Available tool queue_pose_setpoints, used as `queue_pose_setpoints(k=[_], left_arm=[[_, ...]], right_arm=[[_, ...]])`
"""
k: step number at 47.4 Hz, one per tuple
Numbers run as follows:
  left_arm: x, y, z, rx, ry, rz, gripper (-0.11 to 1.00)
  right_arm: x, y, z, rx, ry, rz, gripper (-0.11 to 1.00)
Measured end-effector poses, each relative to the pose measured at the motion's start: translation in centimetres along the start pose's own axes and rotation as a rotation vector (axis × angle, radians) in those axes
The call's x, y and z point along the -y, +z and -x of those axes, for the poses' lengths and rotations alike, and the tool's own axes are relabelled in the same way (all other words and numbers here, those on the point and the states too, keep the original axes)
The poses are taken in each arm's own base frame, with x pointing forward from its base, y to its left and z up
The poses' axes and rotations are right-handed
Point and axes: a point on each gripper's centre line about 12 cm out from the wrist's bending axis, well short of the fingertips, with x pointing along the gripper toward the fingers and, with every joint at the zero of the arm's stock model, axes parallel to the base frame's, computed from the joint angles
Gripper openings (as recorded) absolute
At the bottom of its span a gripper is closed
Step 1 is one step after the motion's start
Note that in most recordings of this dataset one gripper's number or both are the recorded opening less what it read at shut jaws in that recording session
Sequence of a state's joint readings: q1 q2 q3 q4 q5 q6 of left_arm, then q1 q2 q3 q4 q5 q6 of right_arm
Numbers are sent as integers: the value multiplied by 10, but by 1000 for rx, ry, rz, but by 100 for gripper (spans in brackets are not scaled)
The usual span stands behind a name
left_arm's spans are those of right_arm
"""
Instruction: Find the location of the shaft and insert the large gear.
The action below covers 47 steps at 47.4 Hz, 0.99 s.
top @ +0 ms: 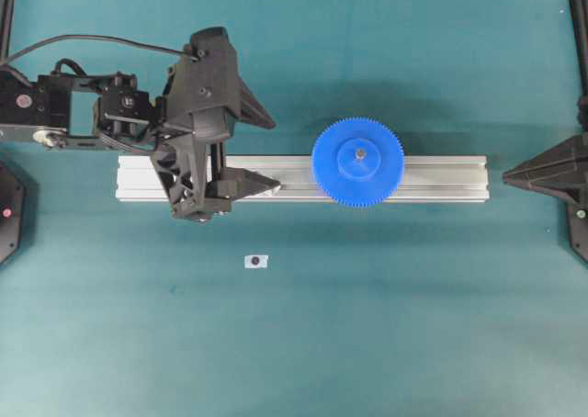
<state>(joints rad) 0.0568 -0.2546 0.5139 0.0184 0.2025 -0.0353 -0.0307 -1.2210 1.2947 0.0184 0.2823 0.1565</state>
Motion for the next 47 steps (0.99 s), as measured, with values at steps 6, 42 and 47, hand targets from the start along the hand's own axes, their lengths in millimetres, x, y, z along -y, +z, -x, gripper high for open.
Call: queue_pose_setpoints(k=[6,42,47], left_arm=[[0,0,0,0,0,0,92],[1,0,0,0,-1,-2,92],[1,0,1,2,-1,-2,92]], right_arm=[[0,1,0,3,1,-11,0],[1,-3,-1,-7,-2,-22,0],[1,-4,-1,-9,-2,-23,0]])
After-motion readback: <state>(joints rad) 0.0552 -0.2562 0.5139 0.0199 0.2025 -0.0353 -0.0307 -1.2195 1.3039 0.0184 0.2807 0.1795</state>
